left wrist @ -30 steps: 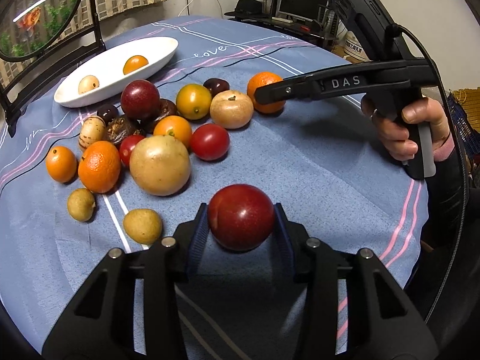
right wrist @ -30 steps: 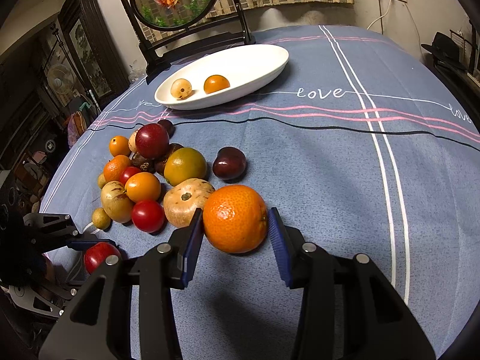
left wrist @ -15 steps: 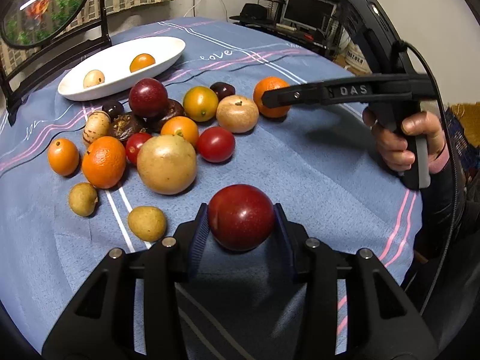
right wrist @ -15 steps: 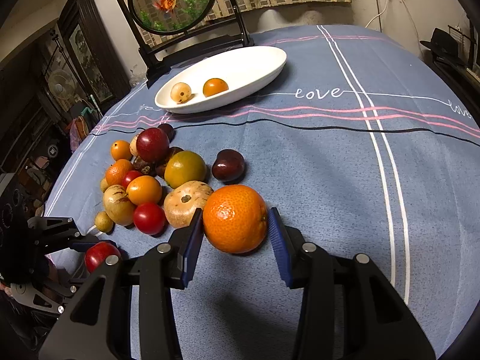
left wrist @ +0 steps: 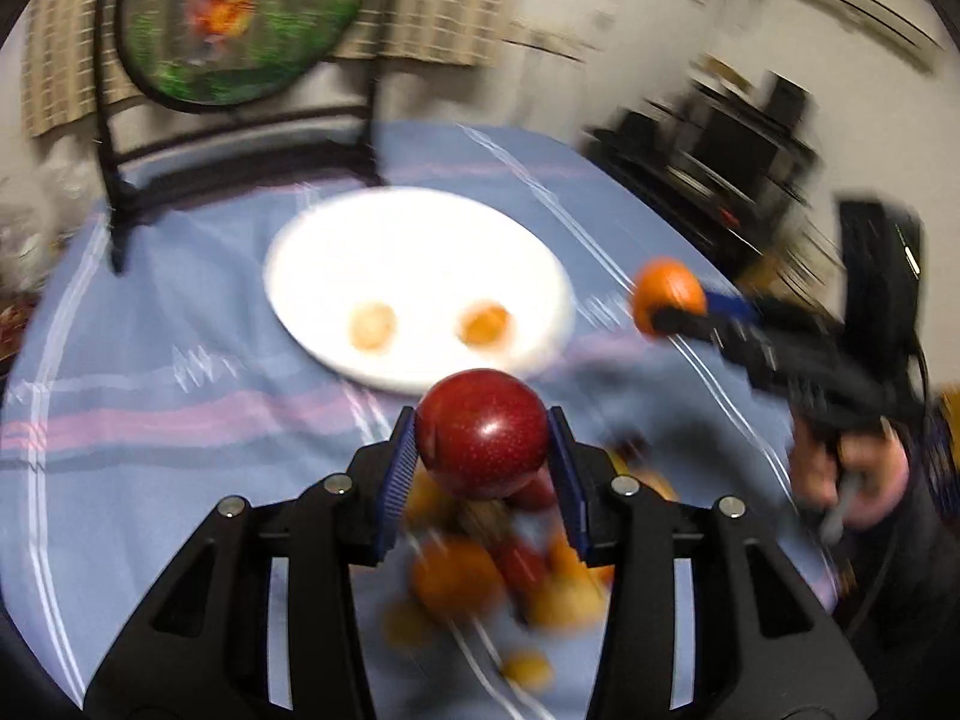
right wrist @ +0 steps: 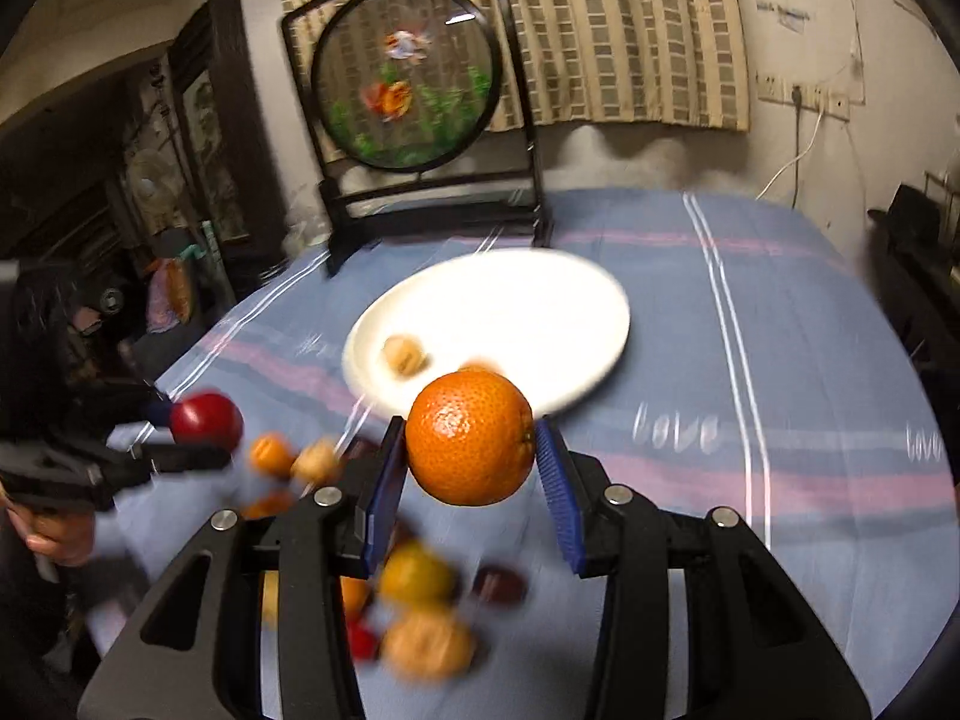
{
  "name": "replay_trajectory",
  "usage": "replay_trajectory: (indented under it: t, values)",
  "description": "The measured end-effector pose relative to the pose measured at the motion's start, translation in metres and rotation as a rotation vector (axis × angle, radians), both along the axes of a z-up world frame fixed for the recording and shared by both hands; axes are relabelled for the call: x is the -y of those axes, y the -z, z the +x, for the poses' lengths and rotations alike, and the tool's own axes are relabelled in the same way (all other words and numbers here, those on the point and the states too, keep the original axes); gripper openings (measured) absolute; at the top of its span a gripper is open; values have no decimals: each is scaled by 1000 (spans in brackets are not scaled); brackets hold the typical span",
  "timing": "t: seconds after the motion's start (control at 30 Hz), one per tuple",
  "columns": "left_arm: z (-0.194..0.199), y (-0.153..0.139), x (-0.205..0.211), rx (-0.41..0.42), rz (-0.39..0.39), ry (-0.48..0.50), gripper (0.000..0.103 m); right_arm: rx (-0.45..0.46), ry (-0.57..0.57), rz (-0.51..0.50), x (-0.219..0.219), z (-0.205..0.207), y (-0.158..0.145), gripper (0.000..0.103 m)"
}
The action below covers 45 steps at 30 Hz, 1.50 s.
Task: Organize fruits
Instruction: 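Carry the apple and orange to the white plate and release both, then withdraw both tools from the plate back toward the fruit pile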
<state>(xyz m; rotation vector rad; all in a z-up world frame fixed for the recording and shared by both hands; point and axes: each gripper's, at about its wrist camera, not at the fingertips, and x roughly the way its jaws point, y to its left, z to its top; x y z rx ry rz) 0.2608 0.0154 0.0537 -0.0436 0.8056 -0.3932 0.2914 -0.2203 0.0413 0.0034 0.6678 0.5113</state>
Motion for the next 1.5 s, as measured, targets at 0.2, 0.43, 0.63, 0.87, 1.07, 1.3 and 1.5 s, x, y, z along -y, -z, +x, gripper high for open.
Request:
replay_trajectory:
  t: [0.2, 0.43, 0.63, 0.87, 1.07, 1.3, 1.5]
  values:
    - [115, 20, -1, -77, 49, -142, 43, -85, 25, -87, -31, 88, 27, 44]
    - [171, 62, 6, -160, 130, -197, 43, -155, 24, -132, -42, 123, 56, 44]
    - [178, 77, 3, -184, 134, -205, 44, -179, 20, -140, -42, 130, 63, 44]
    - [173, 71, 2, -141, 143, -238, 73, -164, 12, -132, -44, 128, 60, 54]
    - [134, 29, -2, -2, 126, -260, 85, -93, 24, -85, -31, 96, 30, 54]
    - [25, 6, -6, 172, 118, -246, 97, 53, 24, -63, -8, 6, 10, 69]
    - [-48, 37, -9, 138, 71, -185, 100, 115, 24, -135, -1, -47, 21, 69]
